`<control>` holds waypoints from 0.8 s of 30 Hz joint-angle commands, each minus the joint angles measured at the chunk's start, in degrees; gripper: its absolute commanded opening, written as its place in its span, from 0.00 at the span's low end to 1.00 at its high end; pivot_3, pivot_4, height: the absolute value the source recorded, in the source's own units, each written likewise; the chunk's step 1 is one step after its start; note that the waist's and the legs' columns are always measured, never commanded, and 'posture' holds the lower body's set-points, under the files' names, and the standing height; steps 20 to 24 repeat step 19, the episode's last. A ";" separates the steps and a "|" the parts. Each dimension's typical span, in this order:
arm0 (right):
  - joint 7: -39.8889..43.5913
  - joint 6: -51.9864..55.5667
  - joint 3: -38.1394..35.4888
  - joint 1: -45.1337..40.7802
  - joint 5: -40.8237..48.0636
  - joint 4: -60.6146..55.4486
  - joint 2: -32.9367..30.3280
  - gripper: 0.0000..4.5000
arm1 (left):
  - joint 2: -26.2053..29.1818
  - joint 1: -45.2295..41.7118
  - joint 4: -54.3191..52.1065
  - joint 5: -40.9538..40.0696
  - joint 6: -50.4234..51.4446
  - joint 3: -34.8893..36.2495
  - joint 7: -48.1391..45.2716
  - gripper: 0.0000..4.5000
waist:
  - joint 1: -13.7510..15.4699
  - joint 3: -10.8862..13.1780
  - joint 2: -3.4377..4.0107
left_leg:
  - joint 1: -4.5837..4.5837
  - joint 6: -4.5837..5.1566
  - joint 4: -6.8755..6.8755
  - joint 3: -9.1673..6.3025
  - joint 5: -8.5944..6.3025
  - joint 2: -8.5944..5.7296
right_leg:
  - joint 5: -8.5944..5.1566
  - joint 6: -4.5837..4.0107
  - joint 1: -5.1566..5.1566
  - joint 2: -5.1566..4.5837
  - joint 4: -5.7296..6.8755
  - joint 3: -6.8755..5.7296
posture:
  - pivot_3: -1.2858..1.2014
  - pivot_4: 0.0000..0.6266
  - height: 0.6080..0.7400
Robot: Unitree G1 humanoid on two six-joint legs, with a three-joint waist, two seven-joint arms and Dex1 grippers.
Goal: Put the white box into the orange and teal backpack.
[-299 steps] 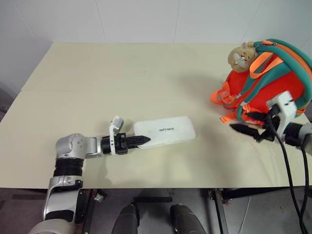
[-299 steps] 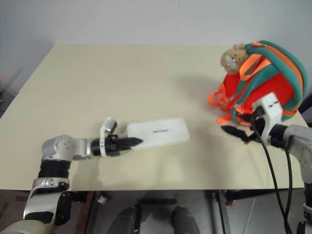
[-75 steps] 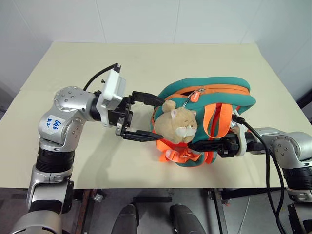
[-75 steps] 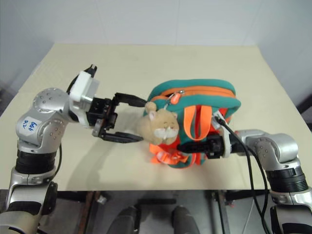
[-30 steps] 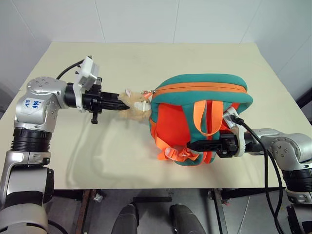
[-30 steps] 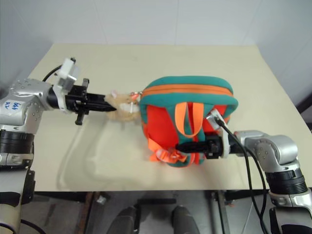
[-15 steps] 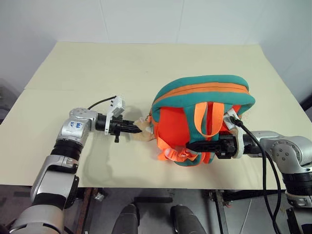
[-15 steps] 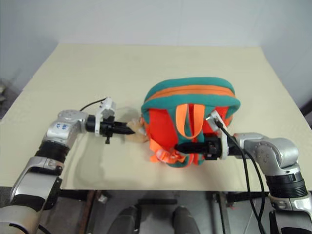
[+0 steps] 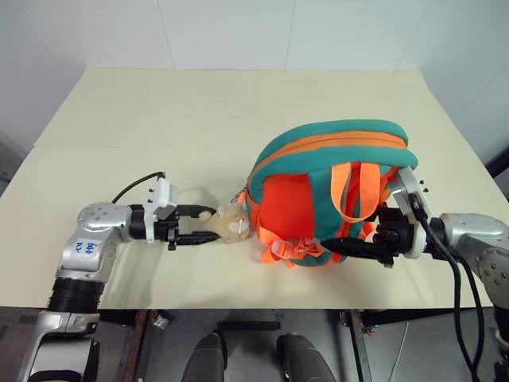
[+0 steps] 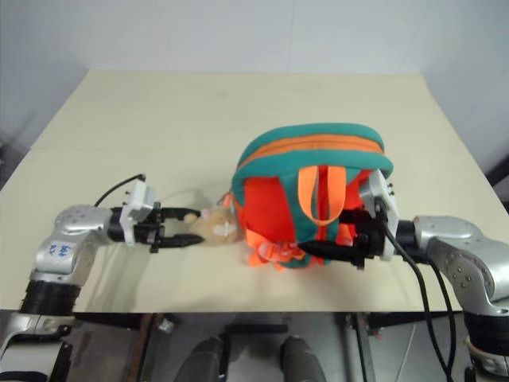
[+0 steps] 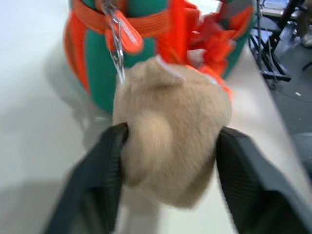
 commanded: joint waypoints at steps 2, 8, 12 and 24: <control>0.07 -3.41 -7.37 3.36 -0.28 -1.98 -2.43 1.00 | 1.50 5.00 -5.73 -2.54 0.41 3.84 1.60 0.99 | 0.02 0.00 -0.01 | 0.01 0.03 0.02 0.03 0.01 0.00 | 0.01 0.02 0.02 -0.04 -0.01 0.03 | 0.52 0.24 1.00; 3.41 -8.63 -13.52 11.55 -4.94 4.16 -5.86 1.00 | 1.29 11.71 -8.16 -2.87 -3.41 8.32 4.37 0.99 | 0.08 0.00 -0.01 | 0.08 0.04 0.00 0.05 0.01 0.02 | 0.01 -0.05 0.06 -0.02 -0.05 0.02 | 0.52 0.24 1.00; 5.54 -14.81 -13.85 11.35 -9.27 10.89 -8.08 1.00 | 1.24 9.93 -8.09 -4.21 -4.61 9.52 5.02 0.99 | 0.09 0.00 -0.01 | 0.07 0.06 -0.01 0.12 0.01 -0.01 | 0.03 -0.02 0.09 -0.07 -0.16 0.05 | 0.52 0.24 1.00; 6.11 -18.25 -11.93 12.55 -11.36 10.81 -6.65 1.00 | 2.09 9.12 -8.14 -4.83 -4.16 9.32 4.66 0.99 | -0.24 0.00 0.00 | 0.11 0.06 -0.08 0.17 0.01 0.03 | 0.06 -0.06 0.06 0.04 -0.18 0.09 | 0.52 0.24 1.00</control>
